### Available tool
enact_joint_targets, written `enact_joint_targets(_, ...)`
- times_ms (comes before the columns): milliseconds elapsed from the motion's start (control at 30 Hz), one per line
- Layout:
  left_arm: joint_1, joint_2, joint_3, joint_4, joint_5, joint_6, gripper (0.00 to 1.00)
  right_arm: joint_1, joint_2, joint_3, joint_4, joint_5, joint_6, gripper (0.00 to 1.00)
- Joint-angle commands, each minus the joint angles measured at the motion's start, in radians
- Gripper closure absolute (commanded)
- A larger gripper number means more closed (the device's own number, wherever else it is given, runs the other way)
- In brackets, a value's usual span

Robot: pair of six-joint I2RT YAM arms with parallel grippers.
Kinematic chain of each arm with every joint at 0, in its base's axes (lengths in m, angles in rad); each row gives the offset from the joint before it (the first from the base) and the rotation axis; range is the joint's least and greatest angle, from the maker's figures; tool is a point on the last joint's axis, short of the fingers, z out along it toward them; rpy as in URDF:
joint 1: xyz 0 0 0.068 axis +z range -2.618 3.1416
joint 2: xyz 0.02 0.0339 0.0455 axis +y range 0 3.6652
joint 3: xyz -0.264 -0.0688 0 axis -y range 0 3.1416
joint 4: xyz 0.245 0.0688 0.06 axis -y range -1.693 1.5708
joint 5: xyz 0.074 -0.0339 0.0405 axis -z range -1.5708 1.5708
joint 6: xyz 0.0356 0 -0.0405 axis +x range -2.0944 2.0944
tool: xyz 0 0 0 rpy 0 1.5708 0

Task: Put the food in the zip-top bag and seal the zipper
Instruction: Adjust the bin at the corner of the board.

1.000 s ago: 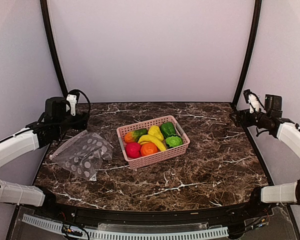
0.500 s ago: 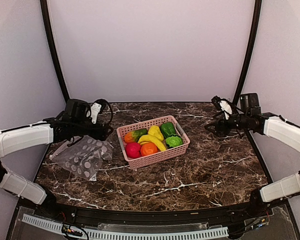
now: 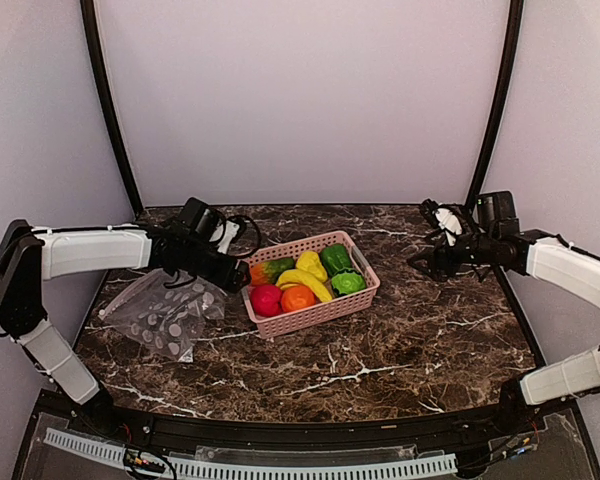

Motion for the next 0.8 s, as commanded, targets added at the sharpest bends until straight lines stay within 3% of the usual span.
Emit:
enact_joint_targets(0, -0.001, 0.063, 0.194, -0.118, -0.108, 0.023, 0.13, 0.006, -0.027, -0.021, -0.003, -0.047, -0.021, 0.16)
enact_joint_targets(233, 0.003, 0.336, 0.525, -0.331, -0.05, 0.265, 0.26, 0.006, -0.072, -0.037, -0.004, -0.041, -0.035, 0.16)
enact_joint_targets(500, 0.022, 0.458, 0.67, -0.368, -0.011, 0.297, 0.31, 0.005, -0.092, -0.047, -0.004, -0.045, -0.037, 0.16)
enact_joint_targets(767, 0.022, 0.502, 0.687, -0.364, 0.002, 0.281, 0.58, 0.005, -0.08, -0.05, -0.004, -0.041, -0.046, 0.16)
